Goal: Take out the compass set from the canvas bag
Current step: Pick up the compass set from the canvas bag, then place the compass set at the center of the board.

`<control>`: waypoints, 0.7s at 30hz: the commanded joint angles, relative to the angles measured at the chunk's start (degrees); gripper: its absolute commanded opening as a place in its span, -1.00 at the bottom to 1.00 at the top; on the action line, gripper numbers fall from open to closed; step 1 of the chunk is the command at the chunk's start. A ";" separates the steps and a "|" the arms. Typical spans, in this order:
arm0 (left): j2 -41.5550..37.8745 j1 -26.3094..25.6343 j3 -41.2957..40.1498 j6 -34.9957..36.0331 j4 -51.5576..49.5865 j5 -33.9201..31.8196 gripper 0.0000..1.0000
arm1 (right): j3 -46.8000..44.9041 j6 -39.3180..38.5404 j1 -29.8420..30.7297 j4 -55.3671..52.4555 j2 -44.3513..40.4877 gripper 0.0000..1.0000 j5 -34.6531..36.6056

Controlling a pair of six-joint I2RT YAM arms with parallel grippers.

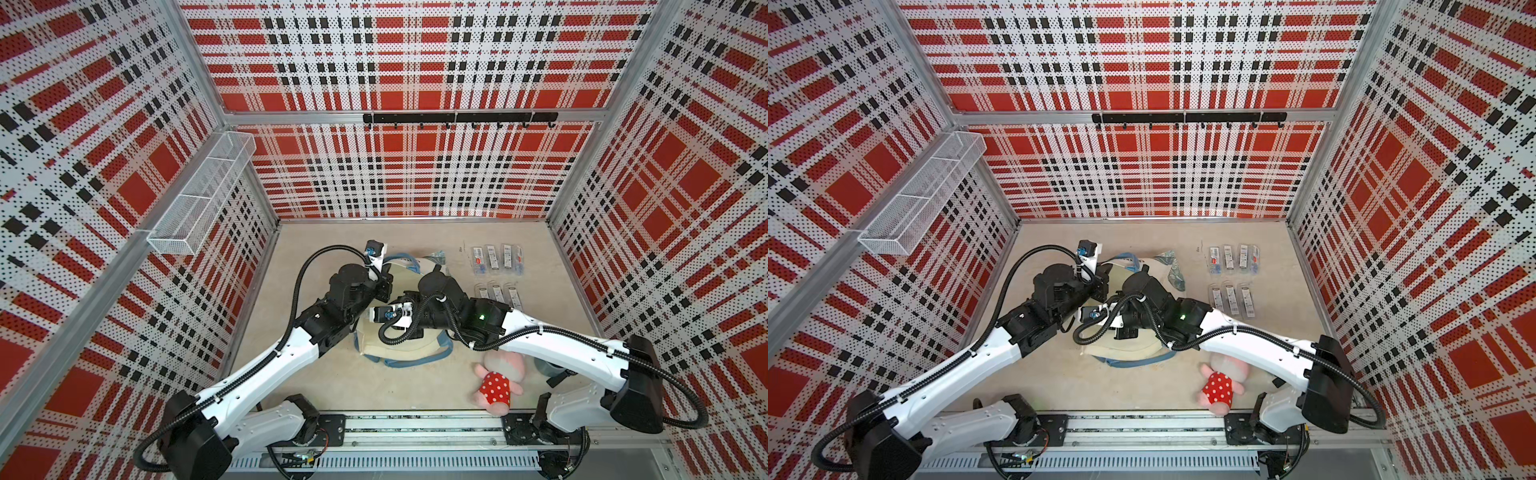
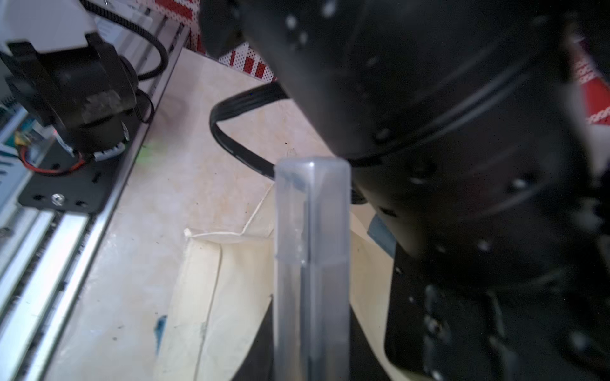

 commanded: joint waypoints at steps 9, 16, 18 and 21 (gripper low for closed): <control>-0.28 2.84 0.45 -1.67 2.99 0.93 -1.00 | -5.42 16.67 -0.17 -3.54 -20.90 -1.00 12.33; -2.52 3.05 0.07 -1.77 2.55 0.35 -1.00 | -10.57 37.55 -12.96 -8.47 -22.71 -1.00 22.25; -2.65 3.06 -0.02 -1.79 2.63 0.79 -1.00 | -11.90 41.56 -16.84 -10.37 -21.18 -1.00 23.16; -2.29 3.10 0.01 -1.79 2.55 1.21 -1.00 | -16.74 45.40 -24.02 -9.01 -18.48 -1.00 22.98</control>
